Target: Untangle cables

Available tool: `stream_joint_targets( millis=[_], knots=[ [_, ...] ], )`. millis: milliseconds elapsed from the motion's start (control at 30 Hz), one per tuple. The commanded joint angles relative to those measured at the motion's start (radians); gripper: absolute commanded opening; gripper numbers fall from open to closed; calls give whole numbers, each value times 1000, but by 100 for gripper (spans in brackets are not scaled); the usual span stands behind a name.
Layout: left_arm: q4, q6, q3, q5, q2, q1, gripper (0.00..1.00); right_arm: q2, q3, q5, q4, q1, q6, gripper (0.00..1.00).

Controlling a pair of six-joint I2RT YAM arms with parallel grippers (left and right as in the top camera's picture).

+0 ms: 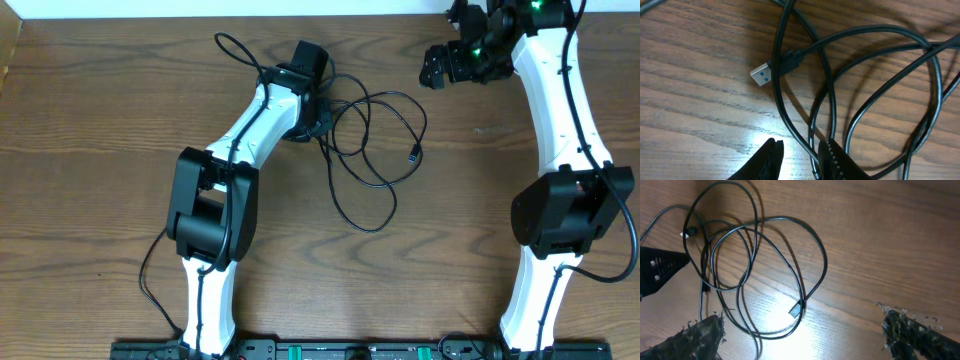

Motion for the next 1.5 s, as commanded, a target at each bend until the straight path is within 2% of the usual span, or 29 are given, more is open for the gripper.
stream_joint_targets(
  millis=[0, 333, 500, 567, 867, 1033, 1300, 1467],
  knots=[
    [5, -12, -5, -13, 31, -3, 28, 9, -7, 1, -12, 7, 4, 99],
    [6, -13, -5, -25, 73, -3, 27, 9, -7, 1, -28, 7, 4, 99],
    [13, -12, -5, -28, 73, -3, 19, 9, -7, 1, -32, 7, 3, 99],
    [13, -12, -5, -28, 73, -3, 8, 9, -7, 2, -35, 7, 3, 99],
    [20, 22, -3, -47, 42, -3, 7, 9, -7, 1, -39, 7, 4, 99],
    [20, 61, -2, -47, -101, -3, 7, 9, -7, 1, -40, 7, 4, 99],
    [42, 64, -2, -46, -491, -3, 7, 9, -7, 1, -23, 7, 3, 99],
    [126, 64, -2, -47, -737, -3, 7, 9, -7, 0, -8, 7, 3, 99]
  ],
)
